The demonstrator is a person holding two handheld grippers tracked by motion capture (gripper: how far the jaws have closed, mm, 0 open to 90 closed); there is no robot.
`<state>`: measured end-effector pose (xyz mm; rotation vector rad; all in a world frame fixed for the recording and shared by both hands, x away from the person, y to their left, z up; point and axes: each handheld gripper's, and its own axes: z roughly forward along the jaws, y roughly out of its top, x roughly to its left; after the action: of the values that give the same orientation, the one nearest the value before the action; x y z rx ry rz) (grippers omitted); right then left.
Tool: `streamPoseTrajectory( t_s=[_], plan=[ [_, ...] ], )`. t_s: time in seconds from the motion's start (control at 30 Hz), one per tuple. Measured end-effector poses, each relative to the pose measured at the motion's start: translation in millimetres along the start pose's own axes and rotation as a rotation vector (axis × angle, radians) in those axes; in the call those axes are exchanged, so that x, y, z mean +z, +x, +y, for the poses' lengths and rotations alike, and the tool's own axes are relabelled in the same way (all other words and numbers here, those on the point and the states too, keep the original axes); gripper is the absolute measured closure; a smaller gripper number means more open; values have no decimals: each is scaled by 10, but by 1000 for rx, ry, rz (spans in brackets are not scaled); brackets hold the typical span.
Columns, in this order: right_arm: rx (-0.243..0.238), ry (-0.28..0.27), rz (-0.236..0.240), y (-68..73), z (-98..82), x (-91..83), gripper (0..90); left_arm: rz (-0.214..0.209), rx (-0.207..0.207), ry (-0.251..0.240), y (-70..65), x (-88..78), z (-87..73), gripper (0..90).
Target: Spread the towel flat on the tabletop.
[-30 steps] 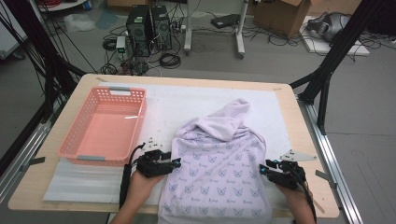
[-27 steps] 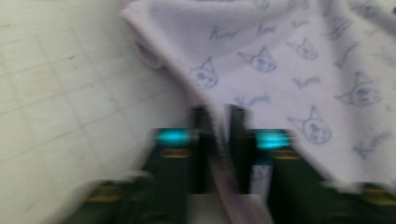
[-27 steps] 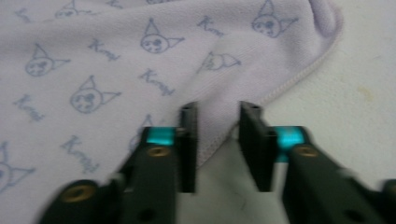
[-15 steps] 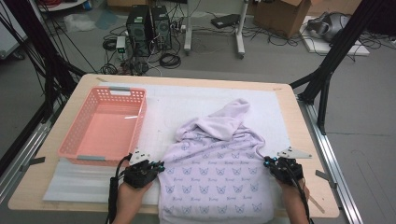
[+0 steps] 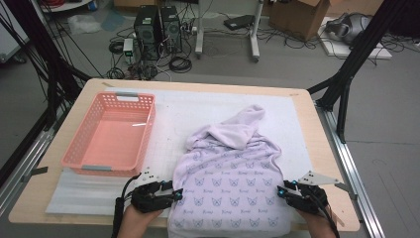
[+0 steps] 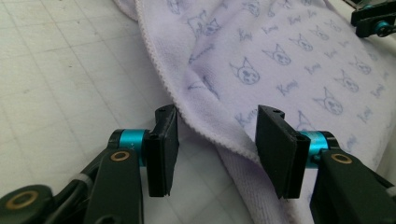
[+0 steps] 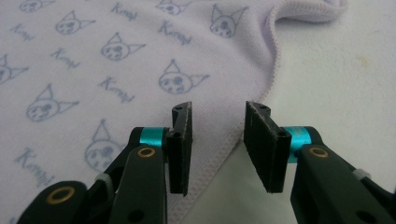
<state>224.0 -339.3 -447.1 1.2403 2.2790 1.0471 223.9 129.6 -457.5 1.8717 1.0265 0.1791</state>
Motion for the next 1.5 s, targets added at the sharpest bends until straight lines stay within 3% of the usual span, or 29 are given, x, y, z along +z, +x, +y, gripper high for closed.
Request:
streamPoseTrajectory(
  t_s=[0.07, 0.2, 0.33, 0.4, 0.47, 0.5, 0.53, 0.57, 0.6, 0.63, 0.67, 0.77, 0.9, 1.03, 1.13, 1.27, 1.37, 1.47, 1.5],
  plan=[
    [-5, 5, -2, 21, -14, -23, 625, 22, 7, 15, -21, -36, -2, 528],
    [-19, 8, -1, 43, -42, -58, 625, 115, 39, 26, -9, -94, 0, 587],
    [-16, 5, 0, 43, -44, -54, 625, 157, 59, 24, 4, -114, 3, 647],
    [-15, 5, 2, 44, -45, -57, 623, 130, 29, 14, 28, -128, 2, 645],
    [-11, 3, 14, 45, -46, -59, 618, 67, 11, 19, 36, -115, -4, 611],
    [-12, 7, 15, 50, -46, -57, 617, 42, 9, 23, 24, -97, -14, 582],
    [-17, 5, 15, 55, -46, -51, 619, 44, 25, 20, 3, -87, -21, 557],
    [-16, 6, 12, 58, -44, -50, 638, 56, 46, 26, -16, -83, -22, 592],
    [-18, 8, 7, 59, -44, -51, 701, 66, 59, 36, -26, -84, -23, 683],
    [-11, 12, 15, 60, -41, -58, 842, 69, 64, 42, -24, -94, -29, 815],
    [-11, 16, 30, 61, -39, -67, 862, 63, 54, 48, -13, -108, -28, 860],
    [-15, 35, 25, 83, -56, -121, 874, 69, 49, 62, 7, -197, -54, 873],
    [-1, 25, 51, 81, -154, -303, 877, 25, 30, 72, 21, -336, -133, 874],
    [-13, 34, 74, 148, -229, -447, 872, -18, 38, 51, 4, -461, -185, 852],
    [9, 18, 67, 152, -247, -459, 712, -8, -23, 3, 75, -479, -169, 609],
    [40, -31, 42, 115, -191, -411, 640, -23, -47, -62, 67, -401, -90, 532],
    [28, -30, 11, 118, -123, -308, 600, -26, -29, -36, 30, -227, -27, 487],
    [29, -21, -18, 91, -62, -189, 584, 8, -16, 11, 31, -20, 19, 480],
    [31, -16, -26, 77, -45, -150, 582, 22, -8, 2, 30, -1, 30, 499]
  ],
)
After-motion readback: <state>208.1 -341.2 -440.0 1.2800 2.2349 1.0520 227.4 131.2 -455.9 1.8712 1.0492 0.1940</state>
